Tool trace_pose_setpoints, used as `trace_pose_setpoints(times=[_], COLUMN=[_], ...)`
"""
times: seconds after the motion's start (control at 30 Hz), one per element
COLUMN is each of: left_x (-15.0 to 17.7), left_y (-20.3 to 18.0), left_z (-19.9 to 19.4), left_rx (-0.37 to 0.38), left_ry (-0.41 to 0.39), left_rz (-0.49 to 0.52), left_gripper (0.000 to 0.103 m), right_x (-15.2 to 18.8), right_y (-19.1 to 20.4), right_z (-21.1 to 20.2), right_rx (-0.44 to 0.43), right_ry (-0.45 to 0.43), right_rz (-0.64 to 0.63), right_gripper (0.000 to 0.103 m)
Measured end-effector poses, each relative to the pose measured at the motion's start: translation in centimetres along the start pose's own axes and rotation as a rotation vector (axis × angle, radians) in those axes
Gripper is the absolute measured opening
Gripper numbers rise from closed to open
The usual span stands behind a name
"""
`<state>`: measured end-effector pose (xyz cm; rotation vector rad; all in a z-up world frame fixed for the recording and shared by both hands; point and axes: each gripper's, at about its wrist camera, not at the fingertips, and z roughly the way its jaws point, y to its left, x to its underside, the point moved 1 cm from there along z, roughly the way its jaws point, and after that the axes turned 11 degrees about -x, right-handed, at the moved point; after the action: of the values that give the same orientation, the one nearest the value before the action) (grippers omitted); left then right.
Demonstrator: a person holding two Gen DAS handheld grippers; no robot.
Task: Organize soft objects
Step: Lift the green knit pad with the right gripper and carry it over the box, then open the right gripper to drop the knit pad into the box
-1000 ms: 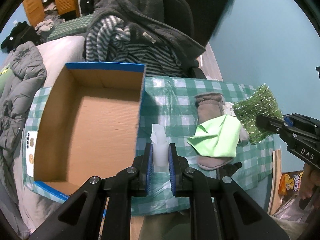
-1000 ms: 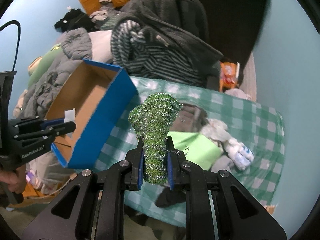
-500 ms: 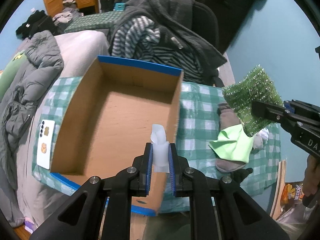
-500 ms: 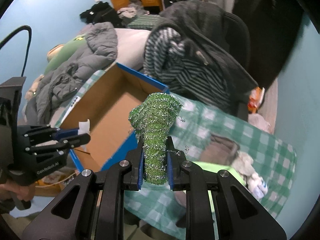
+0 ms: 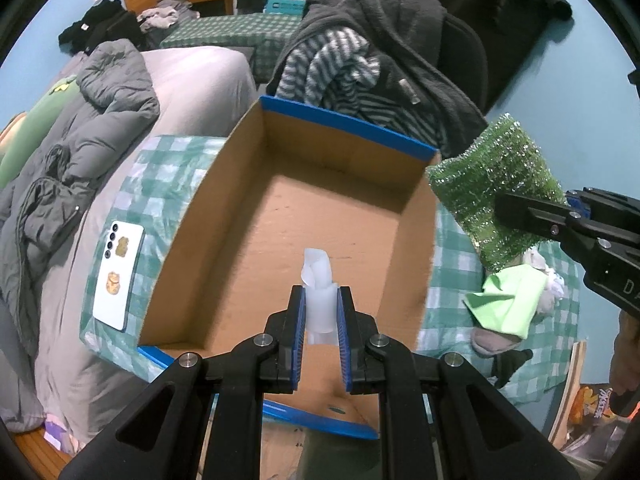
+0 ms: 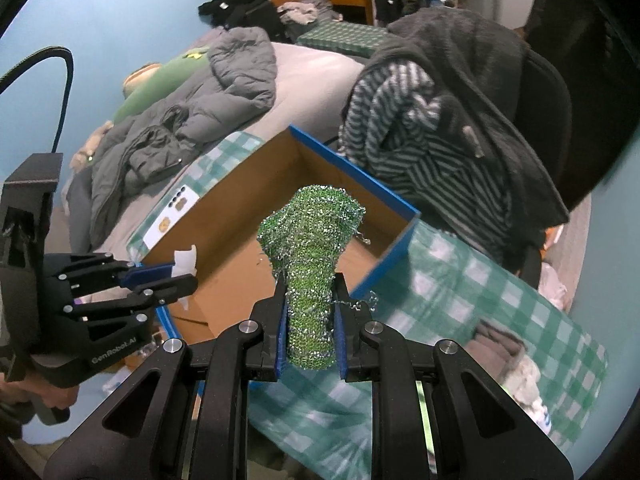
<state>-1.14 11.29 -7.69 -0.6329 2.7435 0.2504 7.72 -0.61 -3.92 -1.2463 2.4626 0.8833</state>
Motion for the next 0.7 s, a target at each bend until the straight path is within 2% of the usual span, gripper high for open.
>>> trace_pose_setpoints(times=[0.37,0.7], left_x=[-0.4,0.0], left_y=[1.6,2.2], left_z=[2.8,5.4], left_rx=[-0.014,-0.013], left_ry=[0.035,0.079], left_rz=[-0.010,0.009], left_gripper=[0.015,0.015], right_x=[-2.1,-2.0], right_y=[1.2,0.7], right_z=[5.4,8.8], right_rx=[-0.038,-0.034], right_ry=[0.064,0.104], right_rz=[-0.007,0.047], right_gripper=[0.018,0.018])
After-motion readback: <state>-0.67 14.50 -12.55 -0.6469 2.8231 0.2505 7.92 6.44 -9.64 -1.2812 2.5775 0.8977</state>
